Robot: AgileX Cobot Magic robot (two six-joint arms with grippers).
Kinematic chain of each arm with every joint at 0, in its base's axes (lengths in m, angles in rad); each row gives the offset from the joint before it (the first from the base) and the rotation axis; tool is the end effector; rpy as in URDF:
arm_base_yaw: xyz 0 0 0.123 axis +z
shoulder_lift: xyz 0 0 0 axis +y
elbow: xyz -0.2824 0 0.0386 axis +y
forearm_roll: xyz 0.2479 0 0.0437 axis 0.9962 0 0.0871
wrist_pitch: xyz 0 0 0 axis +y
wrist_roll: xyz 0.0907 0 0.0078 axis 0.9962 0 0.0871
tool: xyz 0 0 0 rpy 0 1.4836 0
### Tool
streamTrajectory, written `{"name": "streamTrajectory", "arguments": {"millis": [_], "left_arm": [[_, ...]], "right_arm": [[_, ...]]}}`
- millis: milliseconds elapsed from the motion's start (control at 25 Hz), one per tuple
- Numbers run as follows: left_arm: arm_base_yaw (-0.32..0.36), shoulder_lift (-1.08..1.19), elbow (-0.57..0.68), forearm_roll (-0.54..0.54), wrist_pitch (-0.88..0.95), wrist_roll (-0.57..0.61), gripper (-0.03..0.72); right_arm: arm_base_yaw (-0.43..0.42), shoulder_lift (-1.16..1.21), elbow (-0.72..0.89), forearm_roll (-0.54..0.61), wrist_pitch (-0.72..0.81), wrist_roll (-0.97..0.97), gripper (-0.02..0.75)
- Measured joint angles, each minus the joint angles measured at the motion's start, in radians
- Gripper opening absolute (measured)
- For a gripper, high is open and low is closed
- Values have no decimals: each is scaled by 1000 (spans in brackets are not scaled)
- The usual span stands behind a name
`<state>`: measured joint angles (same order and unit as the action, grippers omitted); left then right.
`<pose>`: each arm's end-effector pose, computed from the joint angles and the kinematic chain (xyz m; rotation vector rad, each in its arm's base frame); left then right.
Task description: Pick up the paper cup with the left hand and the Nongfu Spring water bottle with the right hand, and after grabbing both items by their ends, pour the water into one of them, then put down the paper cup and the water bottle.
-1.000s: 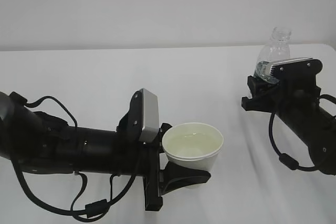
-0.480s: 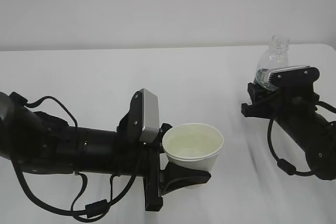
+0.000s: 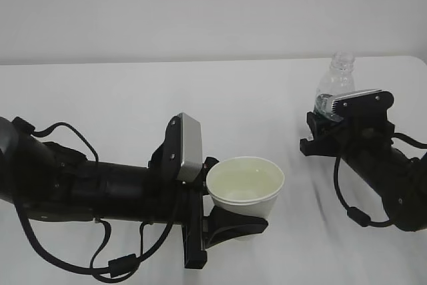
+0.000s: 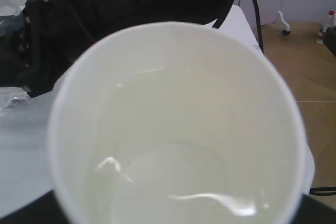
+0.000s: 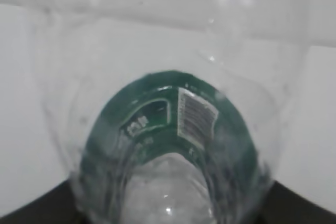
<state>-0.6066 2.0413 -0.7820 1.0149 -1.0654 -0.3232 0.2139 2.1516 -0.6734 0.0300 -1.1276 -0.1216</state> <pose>0.2374 -0.2470 0.1102 1.3505 1.4303 -0.9986 0.3342 0.0701 0.0713 -0.2759 1.8137 0.0490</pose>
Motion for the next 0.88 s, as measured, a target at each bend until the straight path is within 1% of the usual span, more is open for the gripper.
{"name": "streamTrajectory", "arguments": {"millis": [200,880], "left_arm": [[0,0,0,0,0,0,403],[0,0,0,0,2,0,403]], "right_arm": [[0,18,-14,-5,0,0,358],[0,62,-37,-24,-10,0,357]]}}
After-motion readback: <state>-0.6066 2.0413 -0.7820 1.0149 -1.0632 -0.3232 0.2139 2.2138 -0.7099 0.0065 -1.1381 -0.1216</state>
